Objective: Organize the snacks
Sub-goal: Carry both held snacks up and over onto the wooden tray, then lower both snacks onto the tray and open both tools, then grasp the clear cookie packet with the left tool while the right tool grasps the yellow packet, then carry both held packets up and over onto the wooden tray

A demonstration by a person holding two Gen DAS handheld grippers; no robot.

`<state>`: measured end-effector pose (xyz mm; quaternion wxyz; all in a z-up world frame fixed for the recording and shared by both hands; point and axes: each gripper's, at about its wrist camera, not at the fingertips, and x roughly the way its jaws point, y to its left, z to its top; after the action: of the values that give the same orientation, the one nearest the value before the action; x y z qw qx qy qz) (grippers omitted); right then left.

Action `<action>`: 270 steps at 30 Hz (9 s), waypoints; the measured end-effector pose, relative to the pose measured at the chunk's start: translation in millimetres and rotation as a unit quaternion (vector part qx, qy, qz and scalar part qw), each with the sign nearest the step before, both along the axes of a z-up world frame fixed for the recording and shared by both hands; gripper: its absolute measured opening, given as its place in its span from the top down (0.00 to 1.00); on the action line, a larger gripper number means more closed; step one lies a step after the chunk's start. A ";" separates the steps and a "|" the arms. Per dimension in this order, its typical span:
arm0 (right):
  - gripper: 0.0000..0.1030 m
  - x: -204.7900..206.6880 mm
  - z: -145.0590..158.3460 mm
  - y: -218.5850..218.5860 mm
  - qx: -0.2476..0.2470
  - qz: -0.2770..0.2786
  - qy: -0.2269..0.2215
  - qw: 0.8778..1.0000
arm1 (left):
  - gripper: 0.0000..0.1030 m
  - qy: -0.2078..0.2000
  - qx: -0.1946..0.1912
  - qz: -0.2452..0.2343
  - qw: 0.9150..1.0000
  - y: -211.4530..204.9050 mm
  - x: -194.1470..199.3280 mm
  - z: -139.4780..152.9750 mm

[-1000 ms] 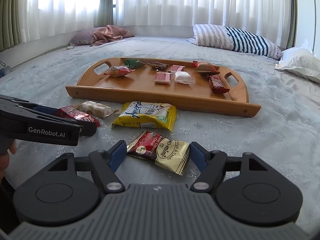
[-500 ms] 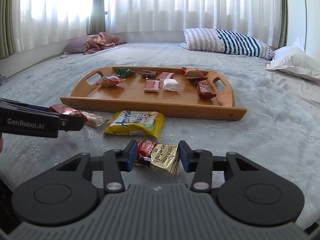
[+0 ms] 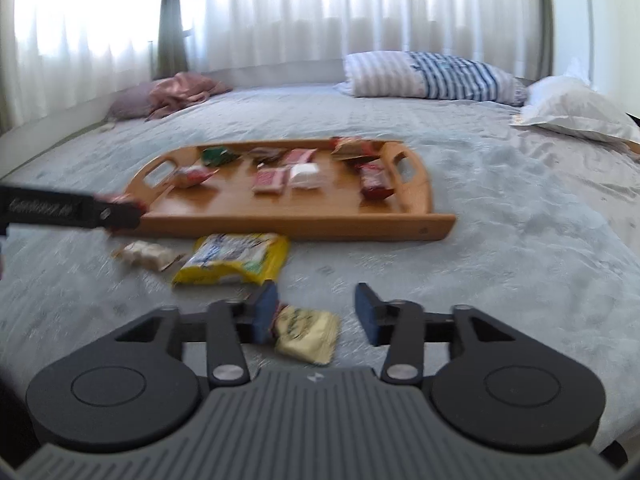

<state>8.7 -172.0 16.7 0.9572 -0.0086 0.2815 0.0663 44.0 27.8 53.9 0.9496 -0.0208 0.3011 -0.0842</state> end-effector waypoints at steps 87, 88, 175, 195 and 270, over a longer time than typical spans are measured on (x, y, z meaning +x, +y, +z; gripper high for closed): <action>0.26 180.4 -8.3 -5.6 -0.026 0.041 0.004 0.999 | 0.27 0.042 -0.007 0.083 0.996 -6.1 170.6 -40.0; 0.25 178.4 -7.5 -6.0 -0.023 0.041 0.003 0.999 | 0.23 0.041 -0.006 0.082 0.996 -6.0 169.6 -39.0; 0.14 53.2 -16.3 43.8 0.007 0.088 0.010 0.996 | 0.51 0.059 -0.031 -0.011 0.998 2.1 30.4 -22.9; 0.75 40.1 -10.0 41.6 0.008 0.066 0.008 0.998 | 0.51 0.043 -0.042 -0.002 0.998 10.0 29.2 -8.8; 0.43 79.2 29.1 -12.9 0.036 0.042 0.050 0.997 | 0.52 0.071 -0.056 0.023 0.996 10.6 111.7 -21.5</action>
<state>87.9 -184.9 45.8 0.9381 0.0174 0.3257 0.1165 155.7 38.3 32.4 0.9247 -0.0864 0.3624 -0.0777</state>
